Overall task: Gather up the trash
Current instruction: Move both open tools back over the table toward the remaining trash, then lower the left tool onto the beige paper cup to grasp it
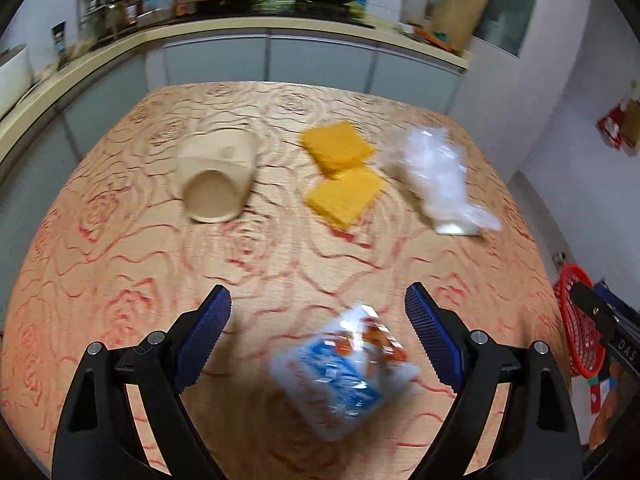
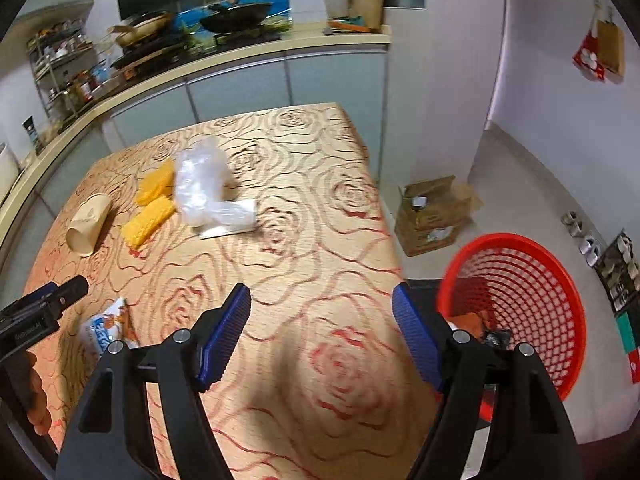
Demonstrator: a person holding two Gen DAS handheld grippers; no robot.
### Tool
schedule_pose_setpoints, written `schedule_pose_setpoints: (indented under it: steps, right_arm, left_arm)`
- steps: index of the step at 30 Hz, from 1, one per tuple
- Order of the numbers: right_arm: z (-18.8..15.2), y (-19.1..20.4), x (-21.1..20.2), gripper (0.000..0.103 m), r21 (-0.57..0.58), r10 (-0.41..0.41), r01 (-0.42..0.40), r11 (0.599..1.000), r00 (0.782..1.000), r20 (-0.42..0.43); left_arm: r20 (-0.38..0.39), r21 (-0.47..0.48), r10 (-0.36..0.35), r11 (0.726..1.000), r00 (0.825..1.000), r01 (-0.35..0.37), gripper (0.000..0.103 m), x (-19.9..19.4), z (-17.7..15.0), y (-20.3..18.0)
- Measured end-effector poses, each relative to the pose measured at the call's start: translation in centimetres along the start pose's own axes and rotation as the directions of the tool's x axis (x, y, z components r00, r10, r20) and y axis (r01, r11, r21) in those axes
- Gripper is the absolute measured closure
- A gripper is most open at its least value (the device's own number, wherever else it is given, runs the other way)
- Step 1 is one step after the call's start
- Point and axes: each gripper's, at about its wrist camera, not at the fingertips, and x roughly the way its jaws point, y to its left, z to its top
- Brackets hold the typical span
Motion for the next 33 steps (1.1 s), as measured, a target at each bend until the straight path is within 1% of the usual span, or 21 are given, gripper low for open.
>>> schedule_pose_setpoints:
  steps: [6, 18, 26, 33]
  right_arm:
    - [0.7, 3.6, 1.1, 0.032, -0.040, 0.035, -0.036, 0.999, 0.999, -0.011]
    - [2.0, 9.1, 2.9, 0.032, -0.098, 0.082, -0.086, 0.992, 0.996, -0.035]
    - [2.7, 11.8, 4.7, 0.032, -0.119, 0.102, -0.109, 0.987, 0.993, -0.062]
    - [3.3, 13.5, 6.0, 0.032, -0.124, 0.115, -0.124, 0.984, 0.991, -0.074]
  left_arm:
    - [0.026, -0.056, 0.045, 0.997, 0.999, -0.043, 0.017, -0.8, 1.3, 4.2]
    - [0.060, -0.099, 0.091, 0.991, 0.994, -0.085, 0.017, -0.7, 4.5, 8.7]
    - [0.049, -0.117, 0.074, 0.991, 0.996, -0.068, 0.016, 1.1, 7.1, 10.6]
    - [0.015, -0.099, 0.025, 0.995, 1.000, -0.023, 0.016, 3.4, 8.6, 10.3]
